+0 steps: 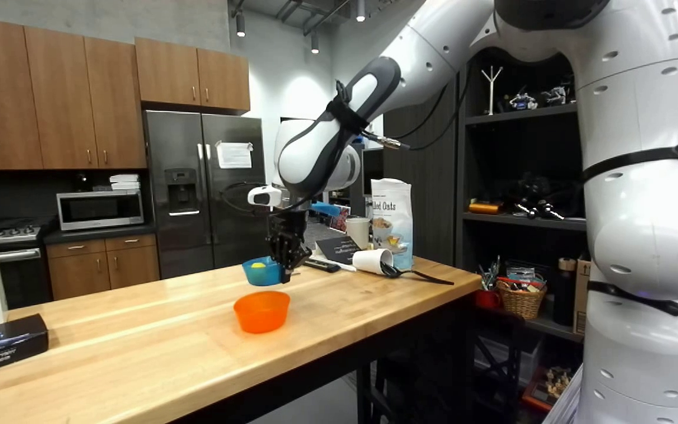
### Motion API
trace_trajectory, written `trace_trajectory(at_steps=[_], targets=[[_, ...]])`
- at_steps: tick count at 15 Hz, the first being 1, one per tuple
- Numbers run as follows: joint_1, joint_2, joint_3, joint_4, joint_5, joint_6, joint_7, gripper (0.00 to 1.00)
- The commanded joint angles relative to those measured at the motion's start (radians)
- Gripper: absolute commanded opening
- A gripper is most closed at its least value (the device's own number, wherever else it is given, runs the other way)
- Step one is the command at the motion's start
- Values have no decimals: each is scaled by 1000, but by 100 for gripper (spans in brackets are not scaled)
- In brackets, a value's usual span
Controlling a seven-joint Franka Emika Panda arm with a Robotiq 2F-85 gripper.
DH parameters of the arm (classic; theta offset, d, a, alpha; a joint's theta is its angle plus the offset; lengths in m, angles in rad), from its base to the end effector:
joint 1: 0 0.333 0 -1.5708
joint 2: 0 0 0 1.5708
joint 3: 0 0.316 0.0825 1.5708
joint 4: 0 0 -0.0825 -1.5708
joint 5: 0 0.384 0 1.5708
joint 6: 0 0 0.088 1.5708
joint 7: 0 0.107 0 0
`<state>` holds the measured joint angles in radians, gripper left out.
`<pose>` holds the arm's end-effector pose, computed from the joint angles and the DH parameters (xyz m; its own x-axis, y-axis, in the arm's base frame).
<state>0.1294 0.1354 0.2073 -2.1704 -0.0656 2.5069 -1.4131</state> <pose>0.5404 0.1880 0.3530 -0.2224 0.9749 0.0111 0.9551 0.2156 0.2034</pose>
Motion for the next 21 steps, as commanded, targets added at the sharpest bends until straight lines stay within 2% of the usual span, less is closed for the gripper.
trace_trajectory(at_steps=[1, 10, 21], targets=[[10, -2, 21, 21, 26, -34, -55, 1], [21, -27, 34, -16, 41, -77, -57, 1], [20, -31, 49, -44, 194, -115, -137, 1]])
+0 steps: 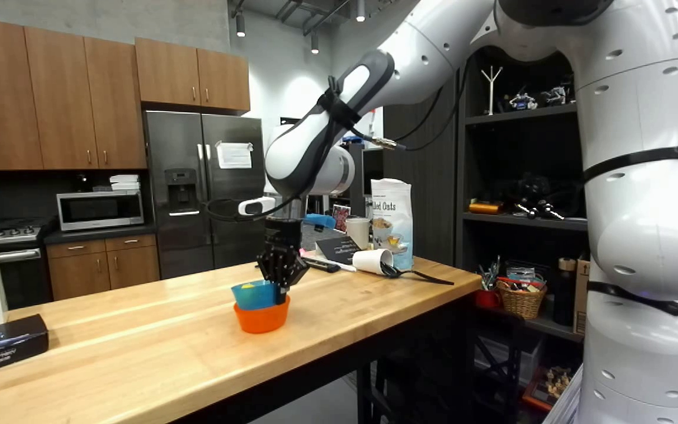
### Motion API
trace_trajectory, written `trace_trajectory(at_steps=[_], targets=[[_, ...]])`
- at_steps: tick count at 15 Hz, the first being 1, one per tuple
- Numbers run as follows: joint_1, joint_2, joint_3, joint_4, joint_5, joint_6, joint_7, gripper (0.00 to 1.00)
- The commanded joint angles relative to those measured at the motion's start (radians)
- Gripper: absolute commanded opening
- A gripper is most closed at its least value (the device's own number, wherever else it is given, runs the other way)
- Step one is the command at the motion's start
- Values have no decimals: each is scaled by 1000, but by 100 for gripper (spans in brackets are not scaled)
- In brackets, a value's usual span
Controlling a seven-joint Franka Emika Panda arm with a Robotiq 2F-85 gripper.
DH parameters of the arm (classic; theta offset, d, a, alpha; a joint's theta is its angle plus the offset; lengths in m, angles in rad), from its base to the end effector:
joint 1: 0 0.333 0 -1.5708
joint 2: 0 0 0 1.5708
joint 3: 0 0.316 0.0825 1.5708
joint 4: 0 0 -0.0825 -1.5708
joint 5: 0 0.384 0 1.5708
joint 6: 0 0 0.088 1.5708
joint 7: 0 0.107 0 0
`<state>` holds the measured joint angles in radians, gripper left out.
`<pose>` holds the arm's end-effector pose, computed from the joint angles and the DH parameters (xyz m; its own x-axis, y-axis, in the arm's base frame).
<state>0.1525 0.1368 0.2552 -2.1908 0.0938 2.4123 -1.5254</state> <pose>0.5120 0.2203 0.3344 -0.2896 0.9512 0.1063 0.9561 0.2822 0.0794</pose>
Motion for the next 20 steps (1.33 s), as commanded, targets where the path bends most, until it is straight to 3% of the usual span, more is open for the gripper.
trace_trajectory(at_steps=[1, 19, 20], targets=[[-4, -31, 0, -26, 39, -24, -25, 1], [2, 3, -7, -25, 9, -25, -1, 5], [2, 3, -7, -25, 9, -25, -1, 30]])
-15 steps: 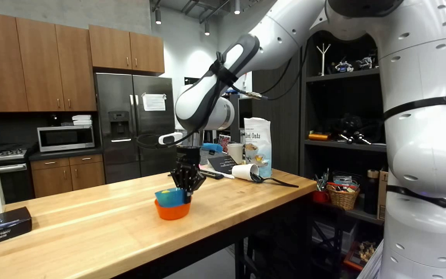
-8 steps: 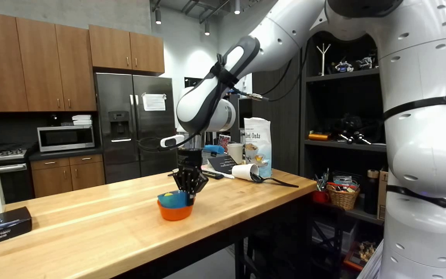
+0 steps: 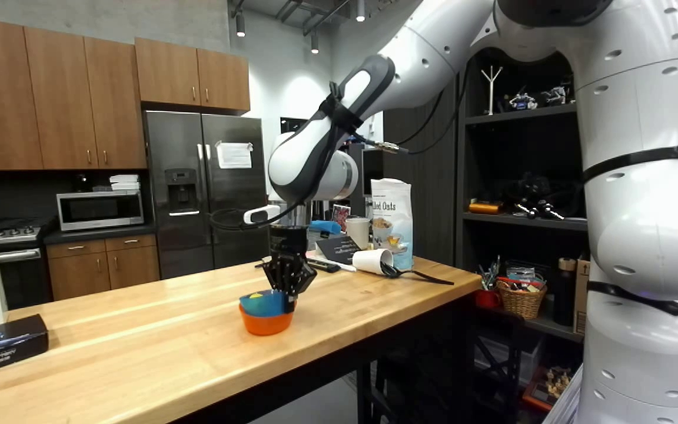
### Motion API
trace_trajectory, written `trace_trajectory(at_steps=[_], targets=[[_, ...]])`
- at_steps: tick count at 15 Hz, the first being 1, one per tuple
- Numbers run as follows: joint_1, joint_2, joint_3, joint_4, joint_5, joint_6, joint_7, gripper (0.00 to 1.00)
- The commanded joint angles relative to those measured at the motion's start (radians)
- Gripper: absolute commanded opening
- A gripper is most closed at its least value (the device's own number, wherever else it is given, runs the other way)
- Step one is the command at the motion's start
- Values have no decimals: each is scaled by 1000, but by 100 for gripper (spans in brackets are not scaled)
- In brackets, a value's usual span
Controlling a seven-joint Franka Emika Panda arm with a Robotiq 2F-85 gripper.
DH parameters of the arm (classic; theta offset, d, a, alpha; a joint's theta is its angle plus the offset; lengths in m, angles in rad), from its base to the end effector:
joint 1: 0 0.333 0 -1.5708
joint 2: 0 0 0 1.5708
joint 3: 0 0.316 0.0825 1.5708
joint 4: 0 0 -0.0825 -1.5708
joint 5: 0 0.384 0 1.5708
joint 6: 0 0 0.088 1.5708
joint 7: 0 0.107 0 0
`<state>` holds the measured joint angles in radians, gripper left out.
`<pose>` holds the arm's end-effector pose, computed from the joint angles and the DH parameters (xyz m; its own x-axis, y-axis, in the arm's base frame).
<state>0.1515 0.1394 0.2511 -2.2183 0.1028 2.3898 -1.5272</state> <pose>0.5029 0.2143 0.3191 -0.2782 0.9544 0.1083 0.9605 0.2769 0.0264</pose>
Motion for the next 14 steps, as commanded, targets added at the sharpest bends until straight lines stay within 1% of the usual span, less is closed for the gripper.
trace_trajectory(at_steps=[1, 4, 7, 9, 10, 11, 12, 14], targets=[[6, -2, -4, -3, -14, 12, 9, 31], [11, -9, -6, -12, -47, 52, 14, 47], [13, -11, -6, -17, -78, 89, 20, 68], [14, -14, -6, -21, -95, 119, 28, 81], [14, -14, -6, -23, -100, 133, 30, 88], [14, -15, -6, -25, -107, 147, 34, 94], [14, -15, -6, -27, -110, 157, 37, 99], [15, -17, -9, -30, -128, 176, 53, 100]])
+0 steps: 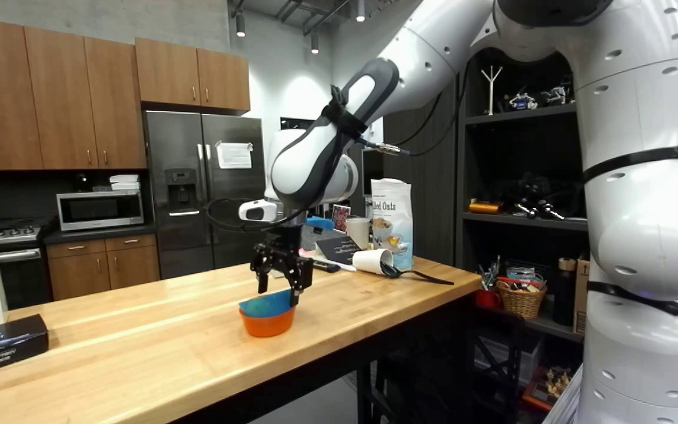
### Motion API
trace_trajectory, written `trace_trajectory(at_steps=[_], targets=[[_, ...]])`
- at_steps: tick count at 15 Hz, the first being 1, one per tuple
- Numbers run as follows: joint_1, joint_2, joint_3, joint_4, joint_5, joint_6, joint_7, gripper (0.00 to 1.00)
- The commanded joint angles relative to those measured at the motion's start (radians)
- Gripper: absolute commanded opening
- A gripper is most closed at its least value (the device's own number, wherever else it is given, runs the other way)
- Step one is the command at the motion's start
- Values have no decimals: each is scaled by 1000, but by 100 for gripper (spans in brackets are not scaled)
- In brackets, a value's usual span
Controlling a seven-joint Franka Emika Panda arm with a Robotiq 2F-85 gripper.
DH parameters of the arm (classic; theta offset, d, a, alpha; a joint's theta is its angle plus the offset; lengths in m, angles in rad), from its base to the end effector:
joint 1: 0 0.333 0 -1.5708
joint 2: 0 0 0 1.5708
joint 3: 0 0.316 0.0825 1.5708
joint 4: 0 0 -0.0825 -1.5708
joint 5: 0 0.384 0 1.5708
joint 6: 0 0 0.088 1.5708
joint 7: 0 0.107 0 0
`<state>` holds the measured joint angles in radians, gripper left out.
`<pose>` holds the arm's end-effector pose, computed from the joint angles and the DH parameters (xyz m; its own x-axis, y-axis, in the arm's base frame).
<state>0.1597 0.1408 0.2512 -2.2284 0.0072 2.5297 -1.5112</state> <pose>0.5112 0.2214 0.3277 -0.3373 0.9401 0.0496 0.9316 0.3258 0.1611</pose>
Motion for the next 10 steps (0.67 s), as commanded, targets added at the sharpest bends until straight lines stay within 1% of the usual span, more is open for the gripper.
trace_trajectory(at_steps=[1, 4, 10], targets=[[8, -21, -10, -24, -49, 49, 52, 100], [13, -38, -14, -31, -108, 51, 107, 100], [22, -142, -29, -32, -283, -88, 284, 100]])
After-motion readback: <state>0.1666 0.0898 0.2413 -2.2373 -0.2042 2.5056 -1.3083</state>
